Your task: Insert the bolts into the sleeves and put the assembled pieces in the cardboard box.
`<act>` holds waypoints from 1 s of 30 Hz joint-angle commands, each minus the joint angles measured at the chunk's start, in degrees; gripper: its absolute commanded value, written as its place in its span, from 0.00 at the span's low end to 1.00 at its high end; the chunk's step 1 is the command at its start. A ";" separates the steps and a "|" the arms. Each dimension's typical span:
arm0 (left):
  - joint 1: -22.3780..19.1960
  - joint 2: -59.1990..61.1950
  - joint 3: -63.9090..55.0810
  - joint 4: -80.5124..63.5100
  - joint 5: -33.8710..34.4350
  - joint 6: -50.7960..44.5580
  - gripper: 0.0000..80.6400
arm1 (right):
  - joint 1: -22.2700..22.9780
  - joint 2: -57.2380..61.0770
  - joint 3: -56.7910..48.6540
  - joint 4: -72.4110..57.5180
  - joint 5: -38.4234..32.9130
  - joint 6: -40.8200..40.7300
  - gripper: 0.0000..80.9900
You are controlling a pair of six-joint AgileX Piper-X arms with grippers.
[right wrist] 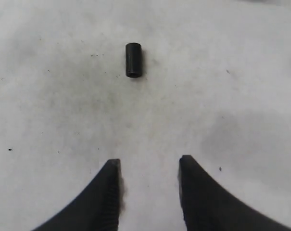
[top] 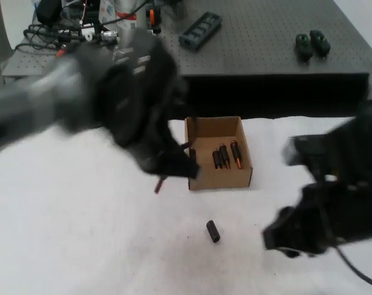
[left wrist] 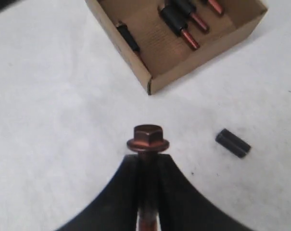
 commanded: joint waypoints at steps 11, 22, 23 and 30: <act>-0.14 -31.57 26.96 -13.04 -0.35 -8.01 0.01 | 6.18 33.88 -22.95 -3.25 4.35 -6.66 0.36; -0.14 -32.35 27.81 -7.43 -0.35 -9.67 0.01 | 6.18 45.23 -32.31 3.45 6.74 -7.37 0.36; -0.14 -32.35 27.81 -7.43 -0.35 -9.67 0.01 | 6.30 45.49 -32.42 4.17 6.74 -7.37 0.35; -0.14 -32.35 27.81 -7.30 0.23 -9.87 0.01 | 6.33 45.55 -32.39 5.66 6.74 -8.70 0.04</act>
